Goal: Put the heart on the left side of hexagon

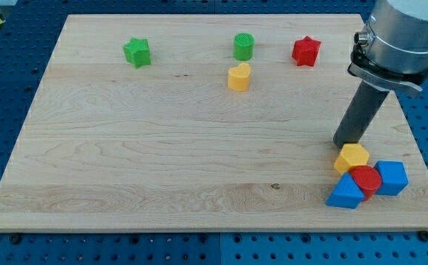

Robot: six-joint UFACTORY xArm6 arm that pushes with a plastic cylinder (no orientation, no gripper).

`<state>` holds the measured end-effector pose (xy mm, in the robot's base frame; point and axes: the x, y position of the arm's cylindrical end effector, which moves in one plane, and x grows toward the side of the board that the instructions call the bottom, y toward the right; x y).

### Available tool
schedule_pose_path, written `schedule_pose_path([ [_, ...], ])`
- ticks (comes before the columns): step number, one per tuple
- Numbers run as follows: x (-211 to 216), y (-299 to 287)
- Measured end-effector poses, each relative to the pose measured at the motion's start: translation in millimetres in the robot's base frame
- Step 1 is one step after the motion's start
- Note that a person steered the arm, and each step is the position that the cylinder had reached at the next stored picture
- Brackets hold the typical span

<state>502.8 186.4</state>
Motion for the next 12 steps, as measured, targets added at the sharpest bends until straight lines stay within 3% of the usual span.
schedule_pose_path([
  [1,-15,-46],
  [3,-65,-211],
  [4,-125,-232],
  [5,-168,-207],
  [6,-169,-174],
  [8,-146,-158],
  [9,-138,-116],
  [12,-62,-108],
])
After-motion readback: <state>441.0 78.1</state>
